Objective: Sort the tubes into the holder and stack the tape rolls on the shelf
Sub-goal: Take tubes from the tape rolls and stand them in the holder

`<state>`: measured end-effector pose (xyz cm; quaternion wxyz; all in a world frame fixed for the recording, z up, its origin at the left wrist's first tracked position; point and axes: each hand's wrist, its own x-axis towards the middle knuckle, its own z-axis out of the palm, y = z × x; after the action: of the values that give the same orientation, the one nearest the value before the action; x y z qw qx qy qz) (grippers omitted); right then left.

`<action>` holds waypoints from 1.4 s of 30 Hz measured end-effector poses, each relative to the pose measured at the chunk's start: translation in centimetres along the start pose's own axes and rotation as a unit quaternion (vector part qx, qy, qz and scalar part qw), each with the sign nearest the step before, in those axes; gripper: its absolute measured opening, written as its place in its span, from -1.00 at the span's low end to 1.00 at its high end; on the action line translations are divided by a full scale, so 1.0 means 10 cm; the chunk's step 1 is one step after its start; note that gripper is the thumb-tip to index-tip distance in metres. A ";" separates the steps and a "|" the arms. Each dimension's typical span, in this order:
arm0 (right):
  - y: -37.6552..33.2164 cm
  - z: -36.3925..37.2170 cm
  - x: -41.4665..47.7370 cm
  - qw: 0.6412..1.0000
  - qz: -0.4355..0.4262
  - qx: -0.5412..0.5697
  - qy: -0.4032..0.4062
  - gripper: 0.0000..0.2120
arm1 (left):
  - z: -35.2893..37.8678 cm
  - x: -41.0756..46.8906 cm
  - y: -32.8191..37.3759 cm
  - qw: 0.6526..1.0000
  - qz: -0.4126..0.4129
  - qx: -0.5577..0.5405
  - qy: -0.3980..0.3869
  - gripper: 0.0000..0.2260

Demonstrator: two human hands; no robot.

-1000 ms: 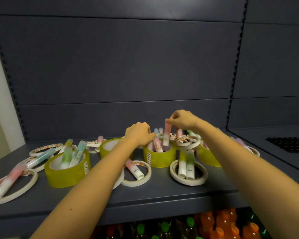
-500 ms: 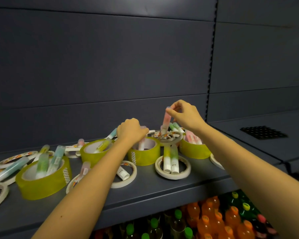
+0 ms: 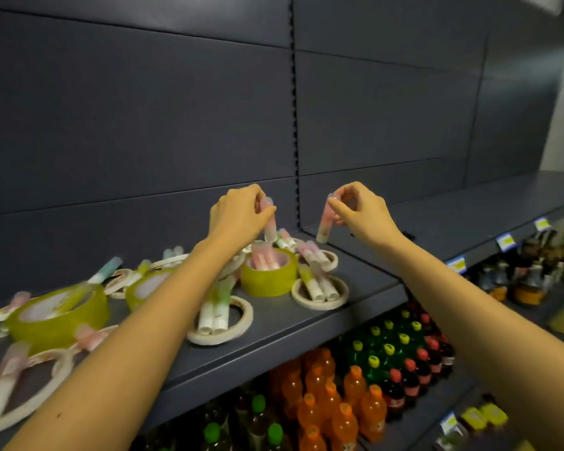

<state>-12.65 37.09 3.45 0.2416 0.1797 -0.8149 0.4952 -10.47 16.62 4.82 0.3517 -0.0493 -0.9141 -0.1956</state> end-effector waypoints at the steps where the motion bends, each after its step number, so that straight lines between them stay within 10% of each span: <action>1: 0.09 -0.14 0.00 1.000 0.006 0.001 0.007 -0.80 | 0.10 0.02 0.13 1.000 0.011 0.000 -0.011 -0.83; 17: 1.38 -1.58 0.42 0.998 -0.009 -0.044 -0.052 -0.79 | 1.25 0.30 1.61 0.996 -0.025 -0.047 -0.076 -0.86; 42: 2.30 -0.88 1.71 0.988 -0.097 -0.014 -0.121 -0.84 | 2.29 1.31 1.33 0.990 -0.088 0.065 -0.089 -0.84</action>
<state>-36.96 54.29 0.15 0.1909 0.3130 -0.8235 0.4330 -31.51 37.24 2.30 0.2529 0.0369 -0.9534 -0.1604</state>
